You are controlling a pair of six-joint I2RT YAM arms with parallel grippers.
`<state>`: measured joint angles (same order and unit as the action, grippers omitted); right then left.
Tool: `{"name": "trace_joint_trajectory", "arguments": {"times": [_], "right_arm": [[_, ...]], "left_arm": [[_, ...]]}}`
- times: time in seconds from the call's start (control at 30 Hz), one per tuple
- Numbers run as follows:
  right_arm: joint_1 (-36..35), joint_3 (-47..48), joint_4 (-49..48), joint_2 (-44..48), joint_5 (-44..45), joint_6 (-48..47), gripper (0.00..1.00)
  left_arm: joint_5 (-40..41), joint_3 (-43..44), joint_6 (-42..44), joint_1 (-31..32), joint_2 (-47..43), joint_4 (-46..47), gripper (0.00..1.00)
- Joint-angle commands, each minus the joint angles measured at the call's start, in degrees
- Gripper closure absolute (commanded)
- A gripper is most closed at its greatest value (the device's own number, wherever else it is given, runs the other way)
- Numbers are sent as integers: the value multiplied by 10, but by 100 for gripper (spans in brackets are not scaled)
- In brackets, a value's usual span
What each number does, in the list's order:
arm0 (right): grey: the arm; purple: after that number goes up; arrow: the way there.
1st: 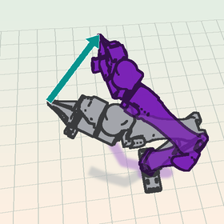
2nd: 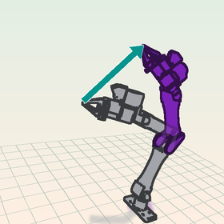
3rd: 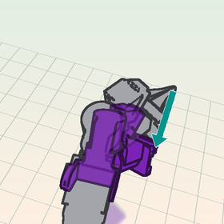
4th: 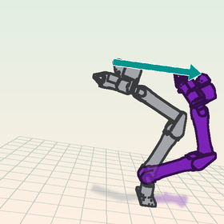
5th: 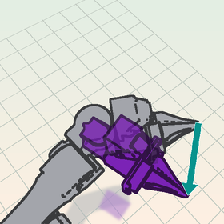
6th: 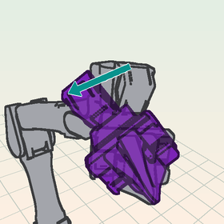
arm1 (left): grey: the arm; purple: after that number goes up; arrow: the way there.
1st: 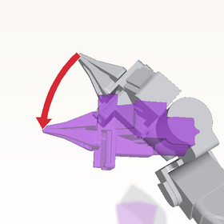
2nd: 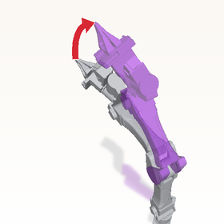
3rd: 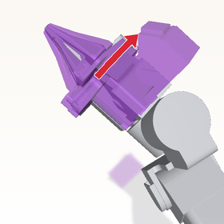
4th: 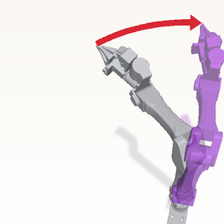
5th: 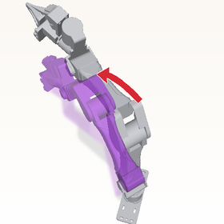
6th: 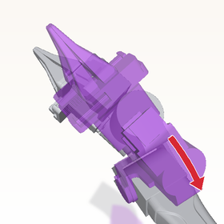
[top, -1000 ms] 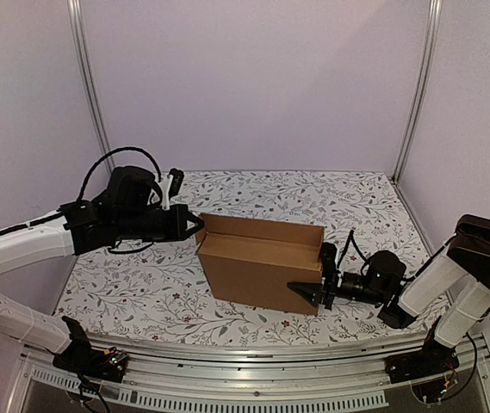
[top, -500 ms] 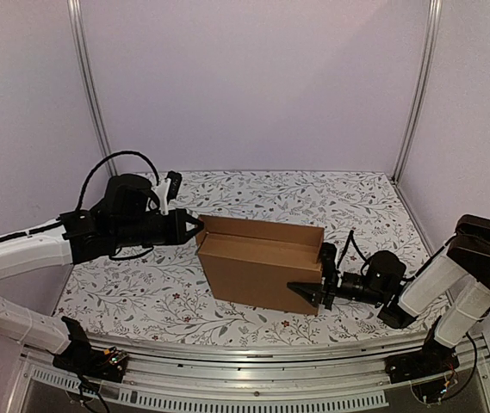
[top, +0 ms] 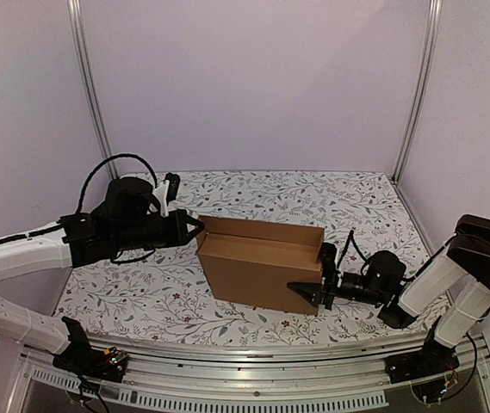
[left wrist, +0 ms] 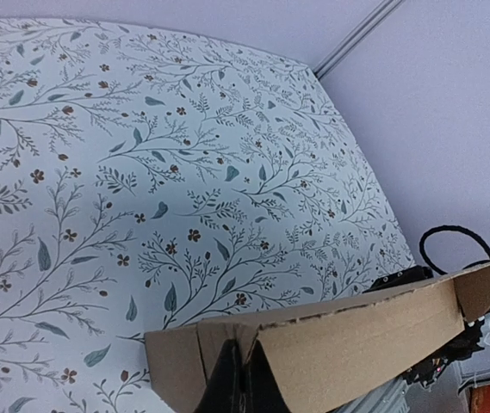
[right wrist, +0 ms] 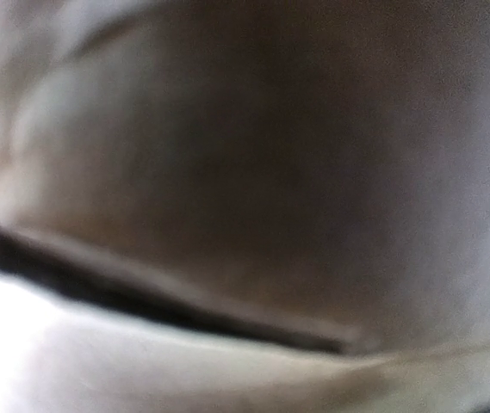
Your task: Fold the paper box
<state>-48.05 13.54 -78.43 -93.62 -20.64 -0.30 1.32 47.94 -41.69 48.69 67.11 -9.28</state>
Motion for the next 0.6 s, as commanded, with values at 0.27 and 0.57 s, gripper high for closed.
{"name": "trace_joint_trajectory", "arguments": {"times": [0.27,0.57], "right_arm": [[-6,21,26,9,64,-1,50],[-9,23,56,37,76,-5,40]], "left_arm": [[-100,-69,-23,97,1,-69,100],[-85,-96,-19,102,6,-59,100]]}}
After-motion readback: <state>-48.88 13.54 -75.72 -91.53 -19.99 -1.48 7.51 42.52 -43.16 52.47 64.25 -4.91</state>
